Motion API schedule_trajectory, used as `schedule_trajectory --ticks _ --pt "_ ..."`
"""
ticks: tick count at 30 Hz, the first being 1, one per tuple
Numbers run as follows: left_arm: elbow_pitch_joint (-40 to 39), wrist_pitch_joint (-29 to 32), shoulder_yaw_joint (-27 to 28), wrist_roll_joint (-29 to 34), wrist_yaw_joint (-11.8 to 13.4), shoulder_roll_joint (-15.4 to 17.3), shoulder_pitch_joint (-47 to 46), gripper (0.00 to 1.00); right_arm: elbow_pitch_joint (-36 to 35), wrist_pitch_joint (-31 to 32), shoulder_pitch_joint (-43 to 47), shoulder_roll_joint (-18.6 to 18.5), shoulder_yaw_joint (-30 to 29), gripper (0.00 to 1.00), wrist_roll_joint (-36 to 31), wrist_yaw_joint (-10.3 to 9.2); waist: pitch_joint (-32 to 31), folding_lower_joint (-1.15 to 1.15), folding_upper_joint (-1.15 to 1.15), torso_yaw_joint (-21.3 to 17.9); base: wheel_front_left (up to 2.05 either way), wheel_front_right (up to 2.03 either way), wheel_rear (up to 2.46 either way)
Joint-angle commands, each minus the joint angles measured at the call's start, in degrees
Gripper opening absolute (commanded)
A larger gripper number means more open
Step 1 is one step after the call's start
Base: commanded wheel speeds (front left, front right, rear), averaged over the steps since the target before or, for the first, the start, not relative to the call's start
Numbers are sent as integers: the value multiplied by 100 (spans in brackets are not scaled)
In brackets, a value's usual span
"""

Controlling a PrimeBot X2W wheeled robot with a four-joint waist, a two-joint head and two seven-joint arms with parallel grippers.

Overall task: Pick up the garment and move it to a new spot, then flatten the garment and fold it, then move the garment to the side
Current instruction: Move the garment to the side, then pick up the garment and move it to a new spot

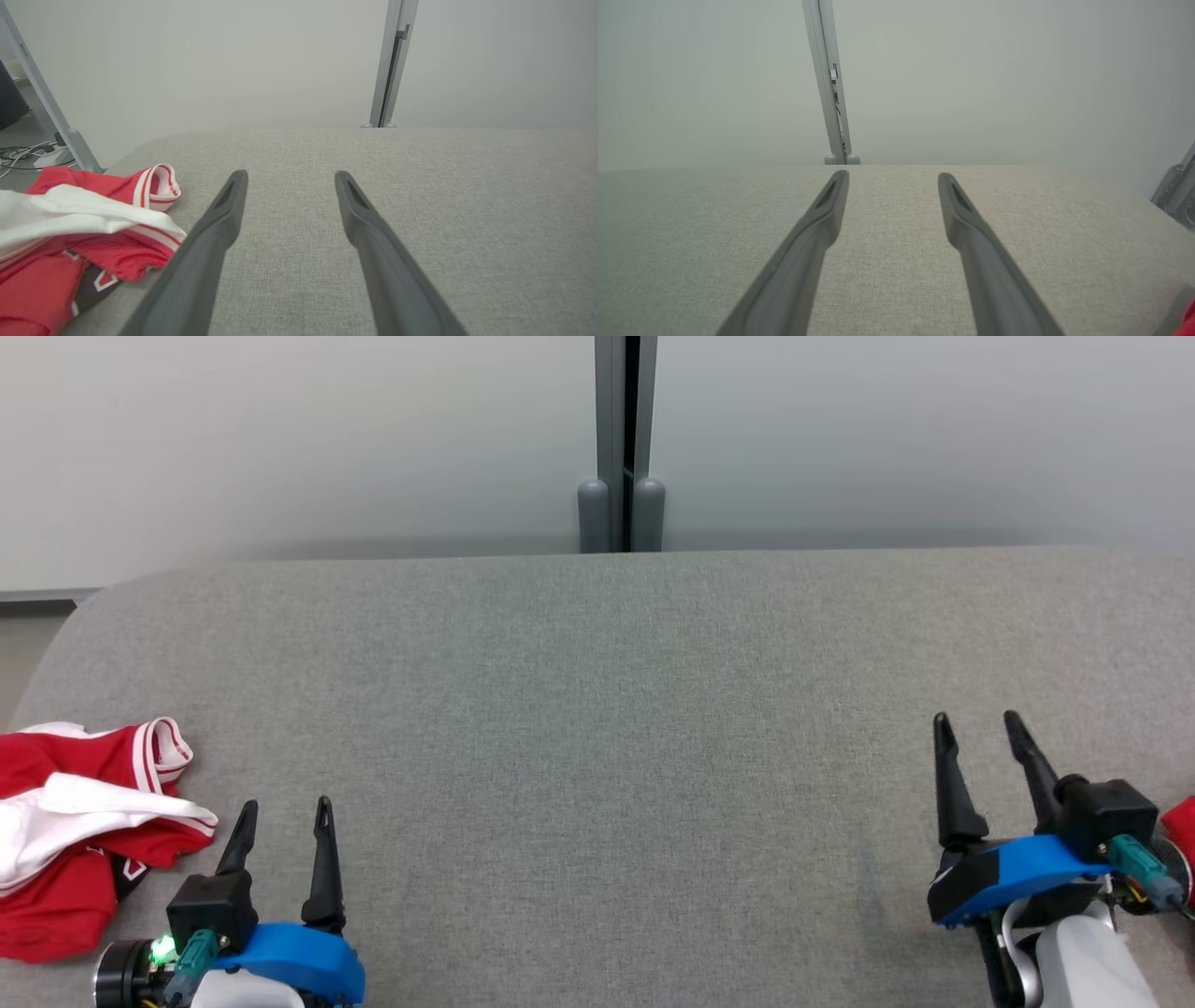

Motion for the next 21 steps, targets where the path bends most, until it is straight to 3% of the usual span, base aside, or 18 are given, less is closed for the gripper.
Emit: schedule_trajectory --ticks 1,21 --pt "32 -16 51 47 32 -26 70 100 -46 -18 168 -20 68 100 75 0 -96 1 0 -8 0 0 0" --pt "-42 -16 70 181 8 -95 276 100 103 -18 505 -16 445 100 300 1 -379 1 0 24 0 0 0"
